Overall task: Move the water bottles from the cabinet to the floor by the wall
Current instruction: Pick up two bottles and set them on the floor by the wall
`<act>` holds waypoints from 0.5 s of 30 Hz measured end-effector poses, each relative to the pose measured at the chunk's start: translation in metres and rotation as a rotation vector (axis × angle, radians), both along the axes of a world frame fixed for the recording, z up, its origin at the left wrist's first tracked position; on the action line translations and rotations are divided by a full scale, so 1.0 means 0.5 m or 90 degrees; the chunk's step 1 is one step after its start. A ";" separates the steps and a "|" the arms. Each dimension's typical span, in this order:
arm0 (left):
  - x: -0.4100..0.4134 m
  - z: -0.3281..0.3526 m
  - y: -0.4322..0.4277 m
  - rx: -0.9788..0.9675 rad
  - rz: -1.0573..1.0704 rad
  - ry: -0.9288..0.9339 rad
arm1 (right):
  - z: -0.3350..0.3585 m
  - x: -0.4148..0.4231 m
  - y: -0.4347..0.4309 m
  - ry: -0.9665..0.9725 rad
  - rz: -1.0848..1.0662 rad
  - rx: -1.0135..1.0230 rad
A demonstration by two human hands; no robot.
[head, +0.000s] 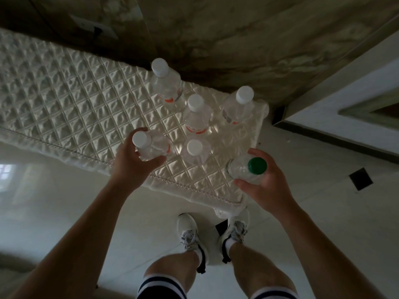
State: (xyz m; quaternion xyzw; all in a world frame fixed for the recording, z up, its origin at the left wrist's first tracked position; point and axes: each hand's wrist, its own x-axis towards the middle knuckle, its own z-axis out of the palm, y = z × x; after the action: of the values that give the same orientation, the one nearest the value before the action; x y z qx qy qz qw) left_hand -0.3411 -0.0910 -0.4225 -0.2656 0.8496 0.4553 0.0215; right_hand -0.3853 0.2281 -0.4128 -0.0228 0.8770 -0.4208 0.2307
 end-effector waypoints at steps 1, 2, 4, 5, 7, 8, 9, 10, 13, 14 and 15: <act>-0.002 -0.002 0.000 -0.005 -0.001 0.000 | -0.003 -0.001 -0.001 0.003 0.000 0.000; -0.004 -0.004 0.000 -0.008 0.001 0.000 | -0.005 -0.001 -0.002 0.007 -0.001 0.002; -0.008 -0.003 -0.001 -0.009 0.008 -0.003 | -0.005 -0.002 -0.004 0.014 -0.002 0.004; -0.010 -0.003 -0.001 -0.009 0.011 -0.008 | -0.004 -0.004 -0.005 0.015 -0.003 0.005; -0.011 -0.002 -0.002 -0.006 0.010 -0.015 | -0.001 -0.006 -0.007 0.020 -0.004 0.005; -0.011 -0.002 -0.004 -0.005 0.007 -0.016 | 0.000 -0.007 -0.007 0.022 -0.002 0.006; -0.011 -0.002 -0.007 -0.006 0.005 -0.016 | 0.003 -0.008 -0.008 0.024 0.000 0.008; -0.010 0.001 -0.010 -0.008 0.002 -0.015 | 0.006 -0.008 -0.008 0.025 0.000 0.009; -0.007 0.019 -0.018 -0.018 -0.006 -0.012 | 0.025 -0.010 -0.011 0.031 -0.001 0.004; -0.006 0.028 -0.019 -0.021 -0.007 -0.007 | 0.034 -0.011 -0.013 0.036 0.001 0.003; -0.004 0.038 -0.020 -0.022 -0.008 0.001 | 0.045 -0.011 -0.016 0.040 0.003 0.002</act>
State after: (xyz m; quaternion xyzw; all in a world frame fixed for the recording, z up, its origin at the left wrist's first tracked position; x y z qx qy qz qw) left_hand -0.3434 -0.1012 -0.4033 -0.2599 0.8591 0.4405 0.0190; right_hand -0.3910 0.2203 -0.3903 -0.0380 0.8844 -0.4180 0.2040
